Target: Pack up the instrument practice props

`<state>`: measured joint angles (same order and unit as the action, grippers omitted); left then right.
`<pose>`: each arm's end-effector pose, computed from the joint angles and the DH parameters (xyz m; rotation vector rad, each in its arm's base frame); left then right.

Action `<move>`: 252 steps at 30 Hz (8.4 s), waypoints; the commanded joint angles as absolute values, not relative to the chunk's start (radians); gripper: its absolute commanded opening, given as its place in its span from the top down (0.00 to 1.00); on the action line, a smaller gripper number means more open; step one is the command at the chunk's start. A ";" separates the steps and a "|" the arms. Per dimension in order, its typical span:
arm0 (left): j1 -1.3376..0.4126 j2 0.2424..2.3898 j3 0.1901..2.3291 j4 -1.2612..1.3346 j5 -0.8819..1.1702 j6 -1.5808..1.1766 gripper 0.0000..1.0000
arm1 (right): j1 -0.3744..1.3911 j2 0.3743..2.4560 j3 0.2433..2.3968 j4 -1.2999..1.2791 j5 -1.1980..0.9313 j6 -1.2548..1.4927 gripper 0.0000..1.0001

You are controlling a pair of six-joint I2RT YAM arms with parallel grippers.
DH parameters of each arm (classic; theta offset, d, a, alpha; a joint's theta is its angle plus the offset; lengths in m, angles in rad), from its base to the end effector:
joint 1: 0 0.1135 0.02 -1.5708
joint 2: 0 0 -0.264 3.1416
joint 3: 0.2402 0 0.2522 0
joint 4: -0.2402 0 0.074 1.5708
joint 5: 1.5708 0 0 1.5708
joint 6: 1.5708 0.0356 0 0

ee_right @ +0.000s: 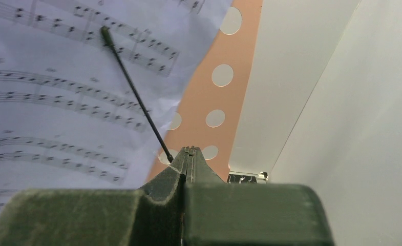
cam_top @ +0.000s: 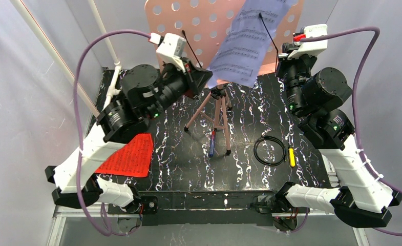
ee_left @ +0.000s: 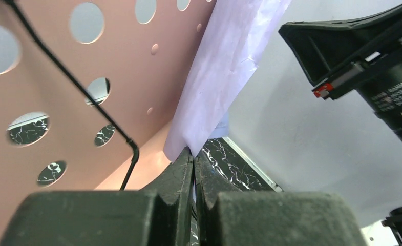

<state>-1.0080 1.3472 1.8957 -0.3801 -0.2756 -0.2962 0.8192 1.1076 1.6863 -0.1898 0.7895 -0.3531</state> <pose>0.1394 -0.2028 0.5680 0.2817 1.4408 -0.8815 0.1318 0.1040 0.5715 -0.0396 1.3002 -0.0676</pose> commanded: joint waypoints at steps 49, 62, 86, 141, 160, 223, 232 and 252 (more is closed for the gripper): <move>-1.006 0.927 1.815 -1.221 -0.020 -0.404 1.00 | 0.820 1.069 1.582 -0.113 0.758 -0.370 0.65; -1.005 1.048 1.561 -1.221 -0.070 -0.456 1.00 | 0.821 0.963 1.502 -0.169 0.640 -0.347 0.10; -0.116 0.991 1.116 -0.990 0.360 -0.428 1.00 | 0.821 0.676 1.262 -0.271 0.611 -0.232 0.01; 0.487 0.453 0.850 -0.637 0.342 -1.424 1.00 | 0.822 0.605 1.049 -0.605 0.112 -0.068 0.01; 0.488 0.169 0.880 -0.769 0.041 -1.390 1.00 | 0.822 0.565 1.049 -0.624 0.112 -0.082 0.01; 0.445 -0.020 0.541 -0.521 0.319 -0.847 0.02 | 0.822 0.702 0.928 -0.391 0.059 0.092 0.01; 0.416 -0.030 0.508 -0.563 0.335 -0.845 0.02 | 0.822 0.756 0.841 -0.273 0.013 0.151 0.01; 0.344 0.491 0.603 -0.922 -0.133 -1.101 0.02 | 0.822 0.784 0.749 -0.249 -0.125 0.103 0.01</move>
